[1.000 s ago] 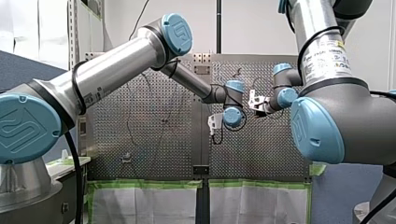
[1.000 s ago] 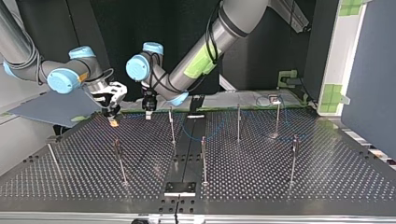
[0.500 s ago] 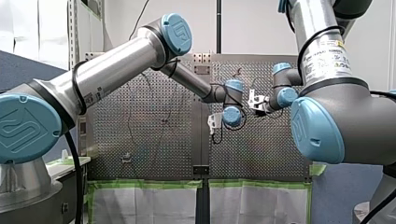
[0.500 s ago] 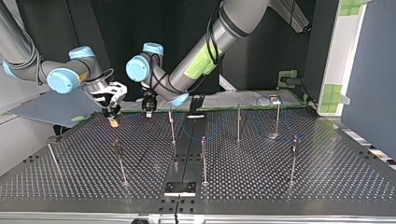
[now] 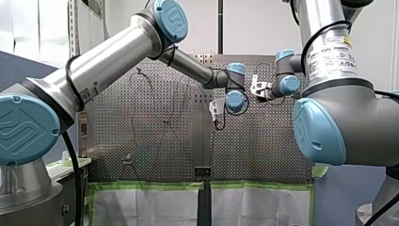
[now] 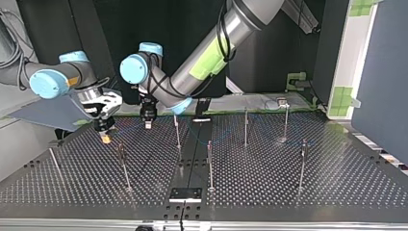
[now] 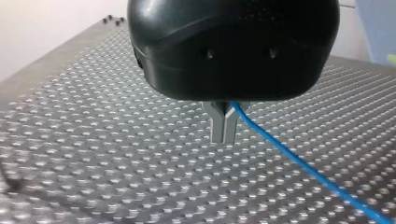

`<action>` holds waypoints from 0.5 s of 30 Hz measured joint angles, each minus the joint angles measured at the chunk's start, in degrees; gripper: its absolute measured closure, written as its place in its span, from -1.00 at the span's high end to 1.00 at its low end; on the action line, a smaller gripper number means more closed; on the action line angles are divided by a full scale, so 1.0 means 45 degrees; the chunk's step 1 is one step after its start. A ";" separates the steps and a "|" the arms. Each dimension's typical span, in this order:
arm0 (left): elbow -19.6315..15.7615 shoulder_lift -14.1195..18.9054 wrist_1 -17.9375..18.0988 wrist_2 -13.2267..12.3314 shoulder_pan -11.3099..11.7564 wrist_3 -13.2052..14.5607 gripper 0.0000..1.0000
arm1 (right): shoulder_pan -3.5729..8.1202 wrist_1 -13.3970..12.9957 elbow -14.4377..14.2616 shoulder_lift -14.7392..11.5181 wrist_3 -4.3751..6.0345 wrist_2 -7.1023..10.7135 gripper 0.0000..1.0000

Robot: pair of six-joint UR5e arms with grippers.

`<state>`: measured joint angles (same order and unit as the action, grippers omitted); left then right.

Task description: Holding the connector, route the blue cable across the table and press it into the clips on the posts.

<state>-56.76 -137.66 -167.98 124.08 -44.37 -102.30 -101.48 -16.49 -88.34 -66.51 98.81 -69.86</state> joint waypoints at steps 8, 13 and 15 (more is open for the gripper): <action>0.0002 0.0829 -0.0297 0.0871 -0.0246 0.0024 -1.00 | -0.0001 -0.0009 0.0120 -0.0928 0.0858 0.0166 -1.00; 0.0002 0.1160 -0.0346 0.1382 -0.0428 0.0052 -1.00 | -0.0074 0.0008 0.0125 -0.1455 0.1132 0.0343 -1.00; 0.0002 0.1258 -0.0389 0.1581 -0.0492 0.0056 -1.00 | -0.0094 0.0017 0.0126 -0.1560 0.1156 0.0381 -1.00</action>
<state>-56.76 -132.00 -169.73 131.20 -46.58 -102.05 -101.90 -16.41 -87.77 -73.53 104.01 -68.15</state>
